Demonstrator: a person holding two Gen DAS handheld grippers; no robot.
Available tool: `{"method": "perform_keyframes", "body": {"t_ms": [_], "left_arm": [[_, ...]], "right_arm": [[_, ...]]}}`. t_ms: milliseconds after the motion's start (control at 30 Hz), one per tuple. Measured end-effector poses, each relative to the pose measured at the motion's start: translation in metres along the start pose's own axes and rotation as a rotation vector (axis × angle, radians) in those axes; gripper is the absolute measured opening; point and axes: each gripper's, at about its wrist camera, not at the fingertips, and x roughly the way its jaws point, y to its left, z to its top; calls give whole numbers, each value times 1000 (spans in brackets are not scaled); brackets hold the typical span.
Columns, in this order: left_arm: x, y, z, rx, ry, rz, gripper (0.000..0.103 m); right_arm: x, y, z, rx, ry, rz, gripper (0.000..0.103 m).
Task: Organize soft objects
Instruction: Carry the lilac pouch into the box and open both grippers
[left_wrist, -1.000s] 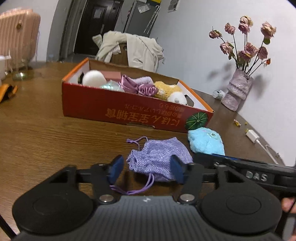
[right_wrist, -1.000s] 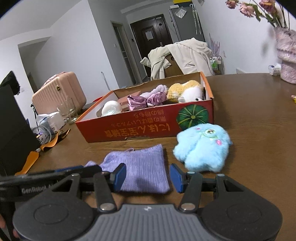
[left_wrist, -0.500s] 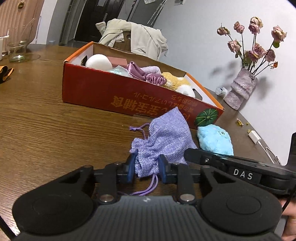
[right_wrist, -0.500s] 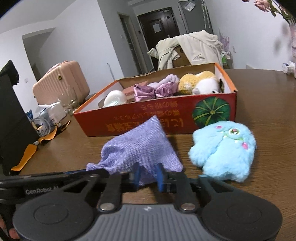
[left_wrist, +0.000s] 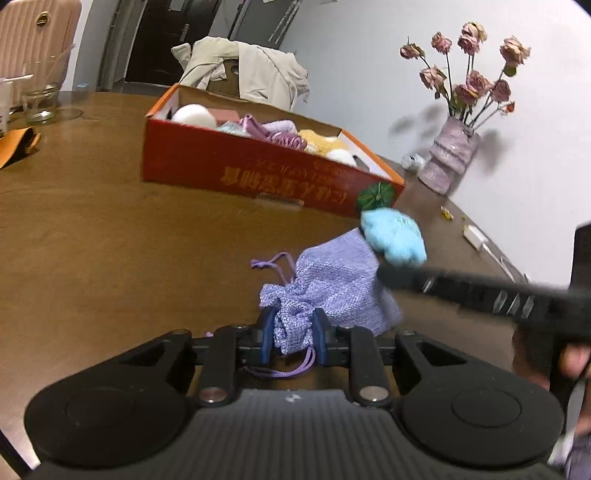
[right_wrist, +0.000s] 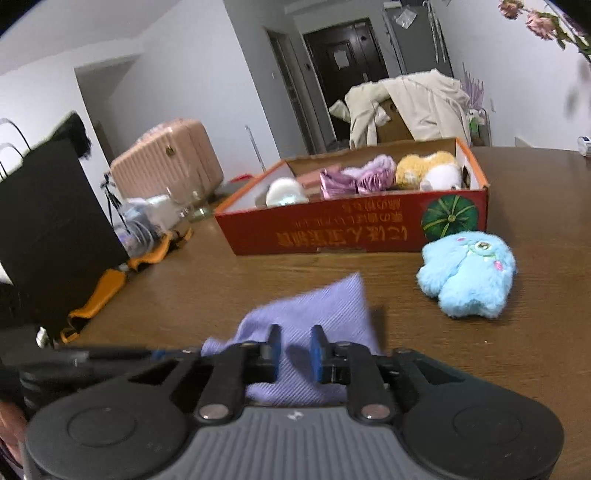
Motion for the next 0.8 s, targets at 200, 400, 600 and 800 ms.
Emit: {"method": "perform_keyframes", "body": {"t_ms": [200,400,600,800], "left_arm": [[-14,12,-8,-33,-17,3,22],[-10,25,-10,-45,-5,-6,22],[-8,35,-6,-36,1,-27,22],[-5,38,0,13,25,-49,22]], "right_arm": [[18,-4,-8,57,7,-17,46],[33,-15,-14,126,-20,73,46],[32,-22,-10,157,-31,151,61],[40,-24,0,137,-24,166,63]]}}
